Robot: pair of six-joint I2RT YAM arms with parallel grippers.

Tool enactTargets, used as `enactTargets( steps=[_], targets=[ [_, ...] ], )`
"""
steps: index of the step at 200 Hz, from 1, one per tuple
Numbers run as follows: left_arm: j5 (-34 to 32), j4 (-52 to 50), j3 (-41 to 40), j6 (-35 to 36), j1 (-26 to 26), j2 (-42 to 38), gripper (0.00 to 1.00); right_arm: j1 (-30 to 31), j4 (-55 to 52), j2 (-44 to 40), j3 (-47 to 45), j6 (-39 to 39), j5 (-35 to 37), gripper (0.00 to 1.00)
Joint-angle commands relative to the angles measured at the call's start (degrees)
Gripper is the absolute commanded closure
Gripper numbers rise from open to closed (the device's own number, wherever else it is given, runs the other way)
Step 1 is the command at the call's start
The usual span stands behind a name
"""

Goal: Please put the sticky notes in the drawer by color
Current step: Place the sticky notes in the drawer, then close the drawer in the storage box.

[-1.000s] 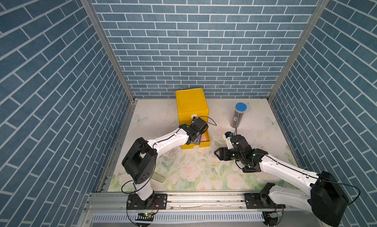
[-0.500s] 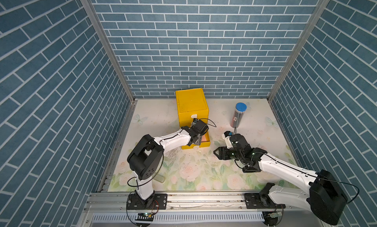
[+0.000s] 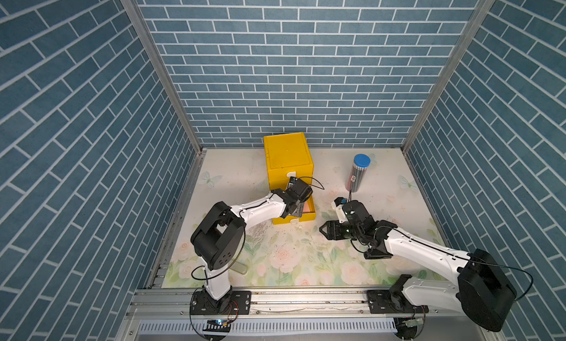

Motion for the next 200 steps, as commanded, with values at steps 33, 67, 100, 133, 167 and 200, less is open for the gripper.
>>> enactTargets(
  steps=[33,67,100,133,167,200],
  targets=[
    [16.5,5.4,2.0,3.4,-0.2,-12.5,0.11,0.0,5.9,1.6,1.8,-2.6,-2.5,0.29],
    [19.6,3.6,12.5,5.6,2.5,-13.2,0.08,0.7,12.3,6.4,3.0,-2.2,-7.3,0.32],
    [22.4,2.7,20.8,5.7,10.0,-11.5,0.07,5.3,16.1,11.9,6.5,-3.4,-4.8,0.34],
    [21.6,0.2,26.3,5.1,17.3,-8.0,0.04,7.9,18.8,19.9,9.7,-5.4,-4.6,0.35],
    [17.0,-0.6,25.9,5.4,21.3,-5.3,0.05,8.9,18.7,25.3,12.8,-8.0,-1.1,0.35],
    [17.8,1.0,24.2,4.1,24.7,-1.1,0.06,9.4,18.0,29.5,17.1,-12.2,3.4,0.35]
  ],
)
